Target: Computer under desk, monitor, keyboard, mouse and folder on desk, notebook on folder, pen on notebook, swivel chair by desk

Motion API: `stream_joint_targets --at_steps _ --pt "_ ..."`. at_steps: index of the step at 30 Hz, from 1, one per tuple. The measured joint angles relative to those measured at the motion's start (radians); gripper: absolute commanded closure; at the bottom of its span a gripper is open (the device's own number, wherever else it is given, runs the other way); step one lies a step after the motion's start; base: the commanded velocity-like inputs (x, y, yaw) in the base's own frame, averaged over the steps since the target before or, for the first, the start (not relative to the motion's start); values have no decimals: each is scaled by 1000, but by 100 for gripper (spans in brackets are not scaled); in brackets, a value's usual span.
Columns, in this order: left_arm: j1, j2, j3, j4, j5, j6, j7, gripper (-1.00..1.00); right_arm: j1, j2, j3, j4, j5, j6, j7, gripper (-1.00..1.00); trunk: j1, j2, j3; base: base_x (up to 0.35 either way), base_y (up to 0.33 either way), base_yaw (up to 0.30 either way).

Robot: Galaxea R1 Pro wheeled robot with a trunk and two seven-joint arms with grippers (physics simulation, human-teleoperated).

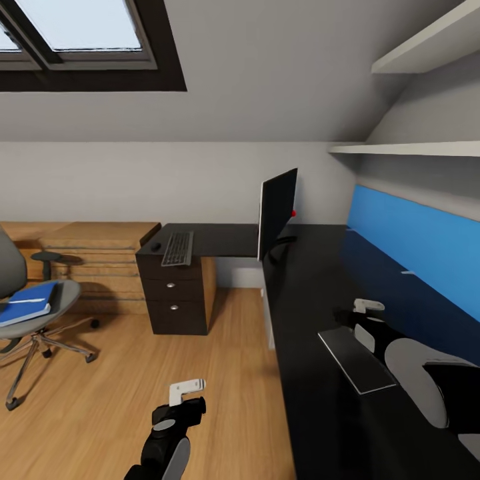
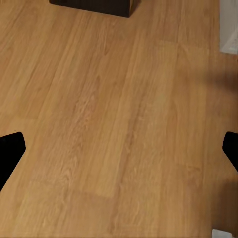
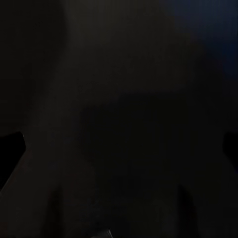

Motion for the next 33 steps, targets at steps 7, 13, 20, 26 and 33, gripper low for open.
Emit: stream_joint_targets --at_steps 7,13,20,26,33 --pt "0 0 -1 0 -1 0 0 -100 5 0 0 0 0 0 2 -100 0 0 0 223 0 0" --pt "0 -1 -3 -13 -1 -1 2 -100 6 0 0 0 2 4 0 -100 0 0 0 47 0 0" --pt "0 -1 -3 -34 -1 -3 3 -100 6 -1 0 0 1 10 -6 -100 16 -28 -12 7 0 0" --pt "0 -2 -5 -38 -1 -3 3 -100 6 -1 0 1 0 25 -7 -100 39 -70 -31 0 0 0" --pt "0 -2 -5 -38 -1 -3 3 -100 5 -1 -6 -13 -3 26 -7 -100 62 -112 -50 0 0 0"
